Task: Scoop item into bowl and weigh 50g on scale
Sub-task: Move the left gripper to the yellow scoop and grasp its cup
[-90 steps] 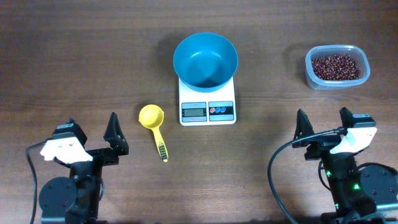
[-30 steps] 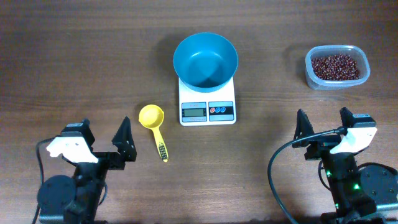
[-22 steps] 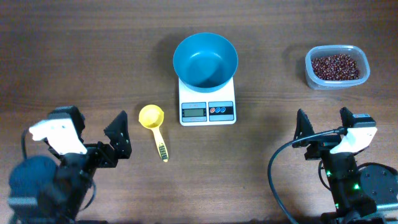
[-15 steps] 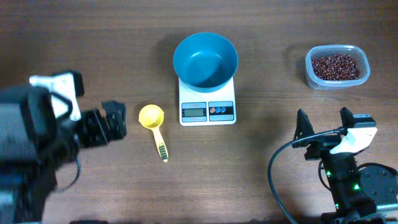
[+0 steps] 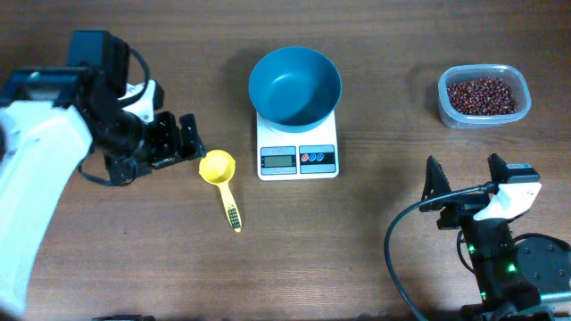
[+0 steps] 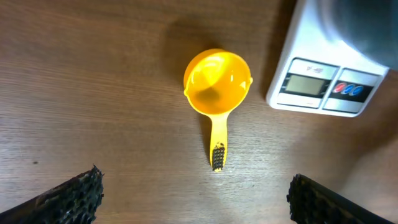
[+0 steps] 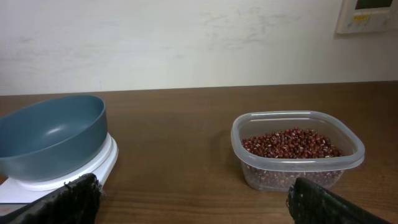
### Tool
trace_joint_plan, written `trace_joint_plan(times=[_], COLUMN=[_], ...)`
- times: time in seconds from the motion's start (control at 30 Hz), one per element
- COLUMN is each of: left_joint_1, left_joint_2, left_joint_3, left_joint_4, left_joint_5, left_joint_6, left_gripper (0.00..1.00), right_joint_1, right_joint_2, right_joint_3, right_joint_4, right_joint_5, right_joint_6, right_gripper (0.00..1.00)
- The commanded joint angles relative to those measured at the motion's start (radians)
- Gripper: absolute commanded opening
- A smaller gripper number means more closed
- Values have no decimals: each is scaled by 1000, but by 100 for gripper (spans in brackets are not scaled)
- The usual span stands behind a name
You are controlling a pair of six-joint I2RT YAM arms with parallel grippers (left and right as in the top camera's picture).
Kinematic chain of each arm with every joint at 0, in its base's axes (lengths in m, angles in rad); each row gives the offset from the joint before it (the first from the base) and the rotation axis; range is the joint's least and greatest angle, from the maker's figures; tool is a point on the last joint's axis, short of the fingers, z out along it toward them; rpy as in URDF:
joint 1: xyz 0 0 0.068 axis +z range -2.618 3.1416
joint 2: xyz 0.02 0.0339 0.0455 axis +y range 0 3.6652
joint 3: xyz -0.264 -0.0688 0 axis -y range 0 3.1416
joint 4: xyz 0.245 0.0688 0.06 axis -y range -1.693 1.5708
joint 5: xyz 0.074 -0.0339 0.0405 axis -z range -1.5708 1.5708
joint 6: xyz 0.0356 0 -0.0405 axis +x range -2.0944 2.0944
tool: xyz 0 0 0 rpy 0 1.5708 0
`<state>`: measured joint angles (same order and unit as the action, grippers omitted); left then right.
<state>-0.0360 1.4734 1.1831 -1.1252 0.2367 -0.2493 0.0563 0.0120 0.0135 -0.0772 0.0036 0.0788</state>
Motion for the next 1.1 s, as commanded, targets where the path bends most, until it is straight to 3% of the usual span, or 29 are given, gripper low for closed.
trace_joint_plan(times=[0.0,0.13,0.2,0.43,0.63,0.8,0.93,1.0,1.07], left_joint_1=[6,6,6,-61,-125,-127,-127,-127,-127], left_joint_2=[105,201,227,234,234,234,234,234,233], left_joint_3=[-18,-75,-99,-264,-304,-304,-304,-304,-303], left_joint_4=[58,165,215,453,502,543,568,575,571], left_joint_5=[26,26,26,11,-147,-156,-155,-155,-155], left_joint_6=[-2,-16,-16,-51,-156,-155,-166,-185,-184], left_gripper=[99,99,93,85,54,57,28,0,0], right_joint_1=[9,9,9,9,9,9,9,9,9], right_joint_2=[-8,-8,-8,-8,-8,-8,-8,-8,-8], right_joint_3=[-8,-8,-8,-8,-8,-8,-8,-8,-8], right_joint_4=[-3,-3,-3,-3,-3,-3,-3,-3,-3], right_joint_5=[8,8,8,8,8,8,8,8,8], right_joint_6=[3,3,3,3,3,3,3,3,3], right_gripper=[99,99,99,99,99,99,99,99,99])
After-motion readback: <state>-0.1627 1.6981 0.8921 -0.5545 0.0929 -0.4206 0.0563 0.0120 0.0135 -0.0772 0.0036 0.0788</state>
